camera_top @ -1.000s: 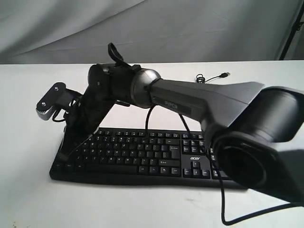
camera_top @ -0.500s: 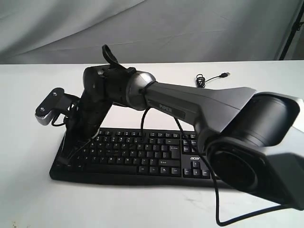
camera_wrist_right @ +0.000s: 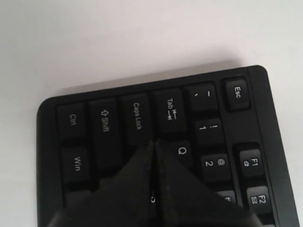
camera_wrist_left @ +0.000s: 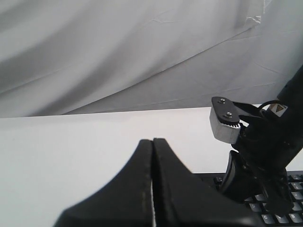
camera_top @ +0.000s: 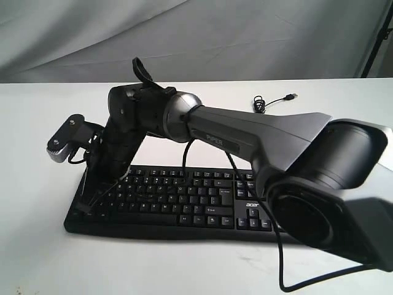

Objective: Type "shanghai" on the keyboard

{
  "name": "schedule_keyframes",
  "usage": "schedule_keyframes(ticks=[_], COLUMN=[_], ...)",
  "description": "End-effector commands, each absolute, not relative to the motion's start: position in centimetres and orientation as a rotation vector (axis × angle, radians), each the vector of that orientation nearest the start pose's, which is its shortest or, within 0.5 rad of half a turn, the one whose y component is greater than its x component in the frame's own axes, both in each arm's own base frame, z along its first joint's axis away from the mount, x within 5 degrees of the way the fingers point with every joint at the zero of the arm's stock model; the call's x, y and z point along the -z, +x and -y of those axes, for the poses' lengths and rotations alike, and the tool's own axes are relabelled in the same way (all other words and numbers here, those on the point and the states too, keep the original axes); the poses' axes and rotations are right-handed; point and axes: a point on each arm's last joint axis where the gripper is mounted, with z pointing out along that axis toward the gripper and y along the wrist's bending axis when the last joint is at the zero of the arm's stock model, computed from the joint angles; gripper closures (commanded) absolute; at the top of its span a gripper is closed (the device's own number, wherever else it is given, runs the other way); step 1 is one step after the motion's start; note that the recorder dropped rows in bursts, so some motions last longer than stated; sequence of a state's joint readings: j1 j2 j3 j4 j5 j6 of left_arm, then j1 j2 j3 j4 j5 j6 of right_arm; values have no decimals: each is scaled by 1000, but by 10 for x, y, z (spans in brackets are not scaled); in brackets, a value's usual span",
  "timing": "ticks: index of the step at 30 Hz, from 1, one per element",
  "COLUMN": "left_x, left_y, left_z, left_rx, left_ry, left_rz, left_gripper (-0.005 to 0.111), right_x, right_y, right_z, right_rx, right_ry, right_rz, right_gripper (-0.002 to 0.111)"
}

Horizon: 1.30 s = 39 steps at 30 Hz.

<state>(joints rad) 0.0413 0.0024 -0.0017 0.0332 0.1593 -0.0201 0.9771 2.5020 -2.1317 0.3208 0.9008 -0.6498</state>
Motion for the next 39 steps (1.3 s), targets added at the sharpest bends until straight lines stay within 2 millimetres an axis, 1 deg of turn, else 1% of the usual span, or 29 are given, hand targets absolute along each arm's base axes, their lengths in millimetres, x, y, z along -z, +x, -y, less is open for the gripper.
schedule_keyframes(ticks=[1,4,8,9,13,14,16,17,18,19,20,22,23,24,25,26,31,34,39], left_x=[-199,-199,-199,-199,-199,-199,-199,-199,-199,-199,-199,-199,-199,-199,-199,-199,-199,-199,-199], left_y=[56,56,56,56,56,56,56,56,56,56,56,56,56,56,56,56,56,56,56], left_z=[-2,-2,-2,-2,-2,-2,-2,-2,-2,-2,-2,-2,-2,-2,-2,-2,-2,-2,-2], left_rx=[-37,-37,-37,-37,-37,-37,-37,-37,-37,-37,-37,-37,-37,-37,-37,-37,-37,-37,-37], left_ry=[-26,-26,-26,-26,-26,-26,-26,-26,-26,-26,-26,-26,-26,-26,-26,-26,-26,-26,-26], left_rz=[-1637,-1637,-1637,-1637,-1637,-1637,-1637,-1637,-1637,-1637,-1637,-1637,-1637,-1637,-1637,-1637,-1637,-1637,-1637], left_gripper=[107,107,107,107,107,107,107,107,107,107,107,107,107,107,107,107,107,107,107], right_x=[-123,-122,-133,-137,-163,-171,-179,-181,-186,-190,-191,-182,-180,-175,-173,-166,-153,-147,-144], right_y=[276,275,276,276,276,277,280,284,290,291,294,291,289,283,281,278,279,282,286], right_z=[-456,-456,-455,-455,-449,-445,-436,-430,-414,-406,-388,-354,-342,-325,-320,-314,-320,-324,-330], right_rx=[-486,-485,-463,-454,-391,-352,-325,-320,-315,-315,-306,-323,-333,-345,-347,-366,-419,-421,-428], right_ry=[-1880,-1888,-1885,-1884,-1890,-1897,-1903,-1893,-1852,-1819,-1766,-1652,-1589,-1513,-1500,-1480,-1472,-1485,-1502], right_rz=[-2052,-2053,-2027,-2019,-1988,-2002,-2027,-2041,-2082,-2098,-2128,-2171,-2171,-2184,-2181,-2191,-2190,-2193,-2192], right_gripper=[108,108,108,108,108,108,108,108,108,108,108,108,108,108,108,108,108,108,108])
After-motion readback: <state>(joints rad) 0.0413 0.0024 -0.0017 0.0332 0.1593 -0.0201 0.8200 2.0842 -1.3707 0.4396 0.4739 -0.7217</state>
